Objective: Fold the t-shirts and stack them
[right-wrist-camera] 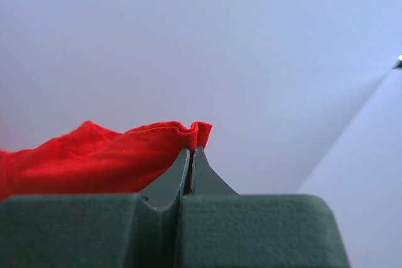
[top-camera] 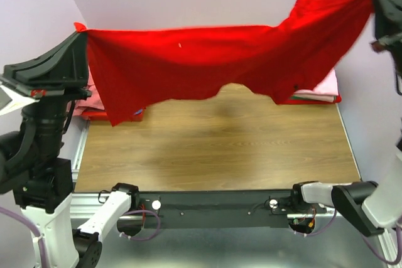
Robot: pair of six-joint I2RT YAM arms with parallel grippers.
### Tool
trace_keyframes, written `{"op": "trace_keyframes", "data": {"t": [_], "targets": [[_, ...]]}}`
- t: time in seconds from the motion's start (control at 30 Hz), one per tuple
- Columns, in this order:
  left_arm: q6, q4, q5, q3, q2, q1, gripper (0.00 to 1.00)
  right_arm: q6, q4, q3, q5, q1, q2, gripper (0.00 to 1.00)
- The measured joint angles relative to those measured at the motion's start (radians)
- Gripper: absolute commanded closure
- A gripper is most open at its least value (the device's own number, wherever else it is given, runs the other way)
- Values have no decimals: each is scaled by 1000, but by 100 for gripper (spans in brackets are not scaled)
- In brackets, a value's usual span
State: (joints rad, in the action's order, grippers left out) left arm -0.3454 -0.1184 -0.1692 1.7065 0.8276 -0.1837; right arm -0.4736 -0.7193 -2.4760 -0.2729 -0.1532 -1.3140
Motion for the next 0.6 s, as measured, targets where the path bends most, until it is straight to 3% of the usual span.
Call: {"op": "trace_keyframes", "data": {"t": [0.4,0.6], "targets": [[-23,28,-24,-31,-5,0,100,-23,82,-32,87,0,34,100],[0,86,26,-325,-17,0,100,-33,102,255,93,0,16,100]]}}
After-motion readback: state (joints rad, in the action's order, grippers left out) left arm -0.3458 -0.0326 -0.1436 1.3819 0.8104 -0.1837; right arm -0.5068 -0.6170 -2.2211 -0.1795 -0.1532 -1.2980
